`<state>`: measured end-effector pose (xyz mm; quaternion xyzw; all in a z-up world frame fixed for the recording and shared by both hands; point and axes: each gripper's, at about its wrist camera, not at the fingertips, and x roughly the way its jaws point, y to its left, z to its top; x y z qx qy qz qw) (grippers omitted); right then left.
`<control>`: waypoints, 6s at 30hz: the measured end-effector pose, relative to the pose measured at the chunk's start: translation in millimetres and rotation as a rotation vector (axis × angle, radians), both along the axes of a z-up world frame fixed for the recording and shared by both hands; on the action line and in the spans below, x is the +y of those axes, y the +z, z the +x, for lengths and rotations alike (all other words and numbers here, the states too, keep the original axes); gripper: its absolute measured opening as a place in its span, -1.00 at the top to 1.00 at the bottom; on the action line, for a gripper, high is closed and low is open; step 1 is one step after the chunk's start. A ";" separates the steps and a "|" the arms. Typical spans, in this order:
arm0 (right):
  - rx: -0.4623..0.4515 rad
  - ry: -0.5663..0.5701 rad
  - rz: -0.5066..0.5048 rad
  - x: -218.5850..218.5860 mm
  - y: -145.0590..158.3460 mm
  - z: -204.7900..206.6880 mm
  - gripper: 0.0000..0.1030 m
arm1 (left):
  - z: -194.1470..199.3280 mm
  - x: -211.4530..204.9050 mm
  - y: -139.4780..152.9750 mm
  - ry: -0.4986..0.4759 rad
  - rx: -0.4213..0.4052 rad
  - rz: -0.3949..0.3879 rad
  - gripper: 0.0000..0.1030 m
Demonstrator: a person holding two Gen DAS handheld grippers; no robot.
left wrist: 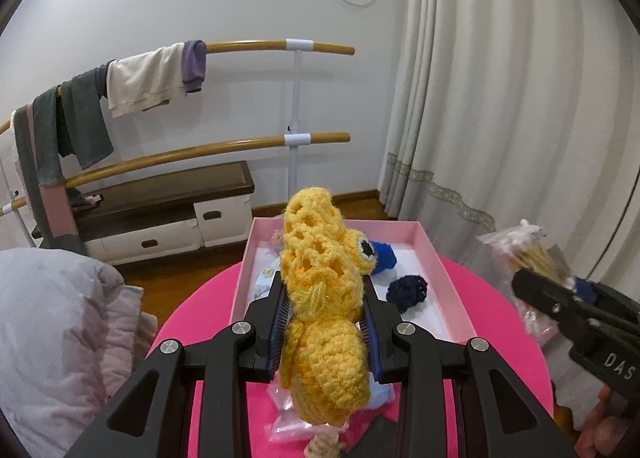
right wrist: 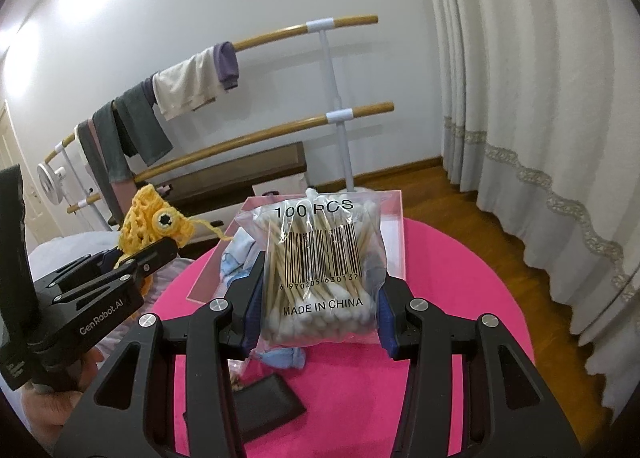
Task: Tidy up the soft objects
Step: 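Carry the yellow toy into the pink box with the left tool while the right tool places the swab bag, then open both tools and withdraw them from the pink box, then grasp the black fabric case with the left tool while the right tool grasps the light-blue knotted cloth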
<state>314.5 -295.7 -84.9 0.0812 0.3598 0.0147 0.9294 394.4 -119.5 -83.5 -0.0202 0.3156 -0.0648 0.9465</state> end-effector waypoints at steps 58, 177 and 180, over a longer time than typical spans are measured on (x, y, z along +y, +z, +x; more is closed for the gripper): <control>0.068 -0.095 0.063 -23.8 -23.9 38.3 -1.00 | 95.3 -1.4 -38.0 0.076 -0.077 0.052 -1.00; 0.091 -0.172 0.002 -4.6 -52.0 -106.2 -1.00 | -40.7 4.7 -138.9 -0.121 0.298 0.096 -1.00; 0.100 -0.170 0.000 -5.3 -57.0 -101.5 -1.00 | -31.9 -1.7 -152.1 -0.140 0.324 0.098 -0.96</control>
